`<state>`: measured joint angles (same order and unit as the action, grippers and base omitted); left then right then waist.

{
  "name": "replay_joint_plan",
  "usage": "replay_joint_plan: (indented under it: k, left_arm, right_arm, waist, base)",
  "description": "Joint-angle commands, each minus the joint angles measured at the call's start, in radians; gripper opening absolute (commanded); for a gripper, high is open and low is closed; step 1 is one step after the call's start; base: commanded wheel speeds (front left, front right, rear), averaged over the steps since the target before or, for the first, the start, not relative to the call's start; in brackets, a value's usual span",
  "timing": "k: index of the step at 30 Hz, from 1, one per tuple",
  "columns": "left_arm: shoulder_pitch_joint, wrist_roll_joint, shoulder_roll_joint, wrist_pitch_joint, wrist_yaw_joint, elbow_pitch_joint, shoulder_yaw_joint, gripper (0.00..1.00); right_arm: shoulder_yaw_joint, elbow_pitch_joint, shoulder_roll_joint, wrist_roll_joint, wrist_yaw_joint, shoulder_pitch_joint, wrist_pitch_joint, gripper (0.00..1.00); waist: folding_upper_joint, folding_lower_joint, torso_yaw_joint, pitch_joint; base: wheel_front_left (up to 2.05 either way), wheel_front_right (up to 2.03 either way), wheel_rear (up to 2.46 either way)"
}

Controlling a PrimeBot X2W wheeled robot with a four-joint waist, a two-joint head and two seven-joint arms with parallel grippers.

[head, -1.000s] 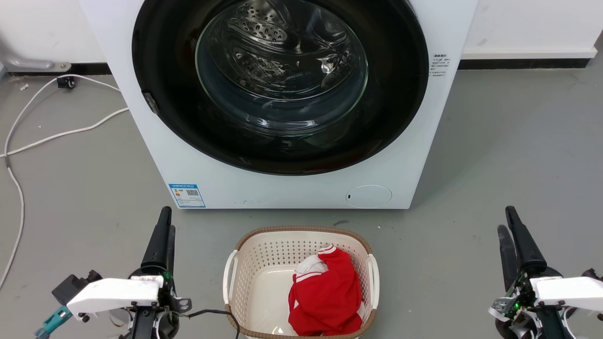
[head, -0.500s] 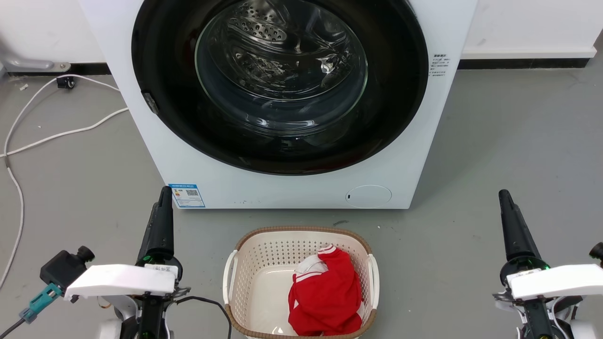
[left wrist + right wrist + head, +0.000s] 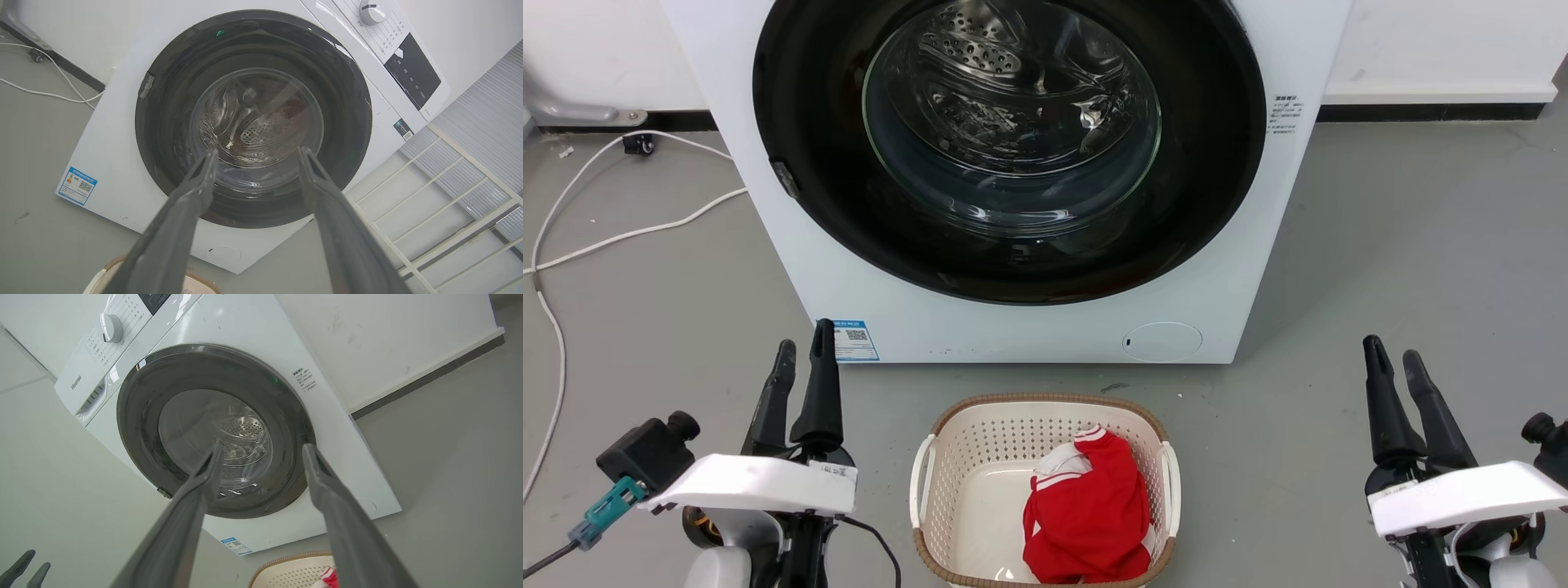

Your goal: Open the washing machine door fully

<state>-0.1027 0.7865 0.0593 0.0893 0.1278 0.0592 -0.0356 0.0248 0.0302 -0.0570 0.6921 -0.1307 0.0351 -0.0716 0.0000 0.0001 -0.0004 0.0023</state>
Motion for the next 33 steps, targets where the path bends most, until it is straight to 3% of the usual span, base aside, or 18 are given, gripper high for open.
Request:
replay_joint_plan:
  k: [1,21,33]
  left_arm:
    - [-0.01,-0.028,0.01,0.007,0.001,-0.016,0.003,1.0]
    - [-0.01,-0.344,0.06,0.069,-0.056,0.002,0.073,1.0]
    - [-0.014,-0.457,0.082,0.097,-0.083,0.013,0.098,1.0]
  right_arm:
    - [-0.002,-0.019,0.001,-0.025,0.0,0.0,-0.007,1.0]
    - [-0.007,-0.043,0.003,-0.332,0.0,-0.025,-0.006,1.0]
    - [-0.013,-0.059,0.005,-0.478,0.0,-0.036,-0.008,1.0]
  waist:
    - [0.0,-0.0001,0.0,0.0]
    - [0.0,-0.0001,0.0,-0.002]
    - [0.0,-0.0001,-0.001,-0.004]
  base:
    - [0.0,0.0,0.0]
    - [0.0,0.0,0.0]
    - [0.0,0.0,0.0]
